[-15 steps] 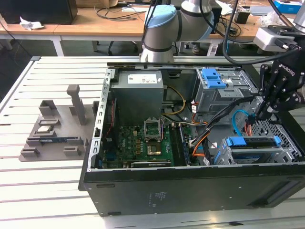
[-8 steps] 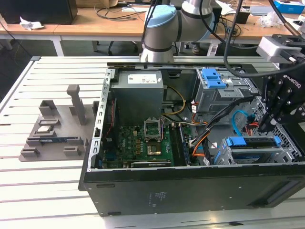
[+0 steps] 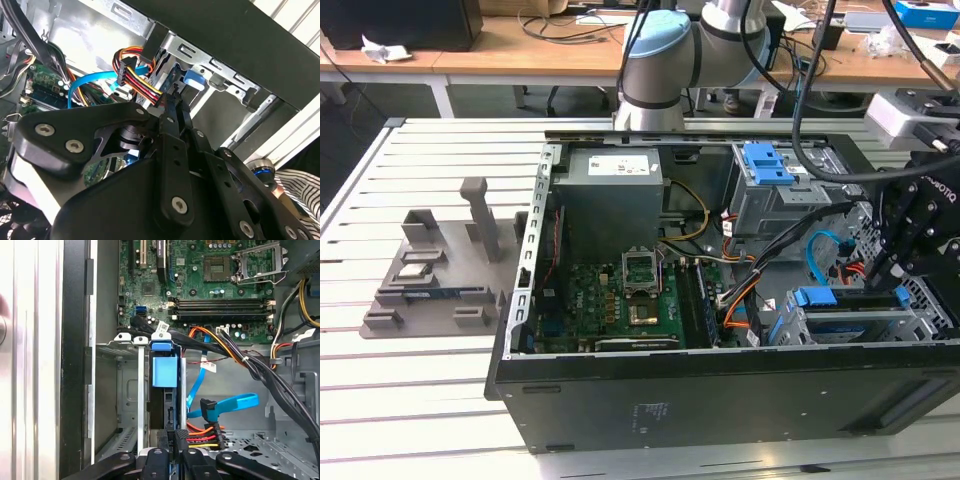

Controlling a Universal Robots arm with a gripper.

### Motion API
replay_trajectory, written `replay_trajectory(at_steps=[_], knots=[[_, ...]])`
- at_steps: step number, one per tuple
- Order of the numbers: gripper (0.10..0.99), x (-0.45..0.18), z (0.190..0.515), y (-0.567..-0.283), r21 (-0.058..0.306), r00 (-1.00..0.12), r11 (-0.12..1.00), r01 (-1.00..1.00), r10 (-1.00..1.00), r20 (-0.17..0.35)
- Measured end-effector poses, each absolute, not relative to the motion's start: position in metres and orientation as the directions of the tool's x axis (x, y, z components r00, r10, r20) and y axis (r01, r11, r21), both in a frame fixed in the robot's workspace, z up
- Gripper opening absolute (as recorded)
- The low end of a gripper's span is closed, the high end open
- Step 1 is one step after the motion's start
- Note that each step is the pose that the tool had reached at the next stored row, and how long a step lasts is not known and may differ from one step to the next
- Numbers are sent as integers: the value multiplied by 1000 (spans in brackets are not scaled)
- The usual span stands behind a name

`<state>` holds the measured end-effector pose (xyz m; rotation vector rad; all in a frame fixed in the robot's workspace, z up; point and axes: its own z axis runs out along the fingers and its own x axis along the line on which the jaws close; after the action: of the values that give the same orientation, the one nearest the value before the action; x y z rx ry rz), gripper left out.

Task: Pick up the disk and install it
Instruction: 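Insert the first disk wire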

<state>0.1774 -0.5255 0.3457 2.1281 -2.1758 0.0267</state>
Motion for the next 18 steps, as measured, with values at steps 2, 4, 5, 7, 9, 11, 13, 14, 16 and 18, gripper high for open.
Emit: replay_trajectory(at_steps=[2,4,5,7,9,11,13,14,16,18], knots=[[169,178,345,-525,56,-20,24,-998,-996,82],[169,178,344,-525,56,-20,24,-998,-996,82],[169,178,343,-525,56,-20,24,-998,-996,82],[169,179,342,-525,56,-15,20,-998,-996,82],[169,179,342,-523,56,-4,9,-998,-997,82],[169,178,342,-522,56,2,3,-998,-997,82],[169,179,341,-521,56,8,-3,-998,-997,82],[169,179,341,-521,56,8,-3,-998,-997,82],[169,179,339,-521,56,8,-3,-998,-997,82],[169,179,337,-521,56,8,-3,-998,-997,82]])
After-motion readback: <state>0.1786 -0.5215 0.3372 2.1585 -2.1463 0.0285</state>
